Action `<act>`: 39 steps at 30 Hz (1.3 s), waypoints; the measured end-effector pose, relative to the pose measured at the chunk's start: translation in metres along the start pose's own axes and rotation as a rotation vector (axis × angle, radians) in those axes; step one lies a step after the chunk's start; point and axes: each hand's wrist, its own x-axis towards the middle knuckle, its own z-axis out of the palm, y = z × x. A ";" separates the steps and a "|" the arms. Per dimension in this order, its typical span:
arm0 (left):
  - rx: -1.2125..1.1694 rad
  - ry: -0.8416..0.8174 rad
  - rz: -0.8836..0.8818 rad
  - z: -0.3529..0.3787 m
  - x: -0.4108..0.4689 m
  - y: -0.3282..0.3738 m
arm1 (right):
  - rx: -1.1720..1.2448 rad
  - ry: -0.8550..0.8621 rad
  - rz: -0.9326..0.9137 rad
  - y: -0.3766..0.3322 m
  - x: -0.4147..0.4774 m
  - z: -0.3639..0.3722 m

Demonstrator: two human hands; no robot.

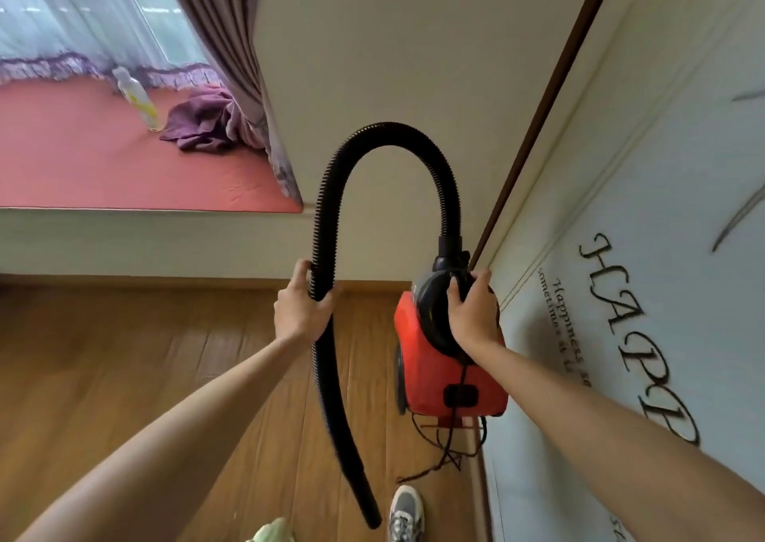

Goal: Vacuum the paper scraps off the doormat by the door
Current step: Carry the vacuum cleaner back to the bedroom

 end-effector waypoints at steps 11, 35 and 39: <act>0.022 -0.145 -0.163 0.137 0.074 -0.108 | -0.069 -0.061 0.170 0.117 0.060 0.132; -0.016 -0.301 -0.279 0.386 0.204 -0.348 | -0.146 -0.031 0.230 0.333 0.162 0.380; -0.020 -0.312 -0.322 0.411 0.210 -0.368 | -0.160 -0.024 0.231 0.356 0.168 0.394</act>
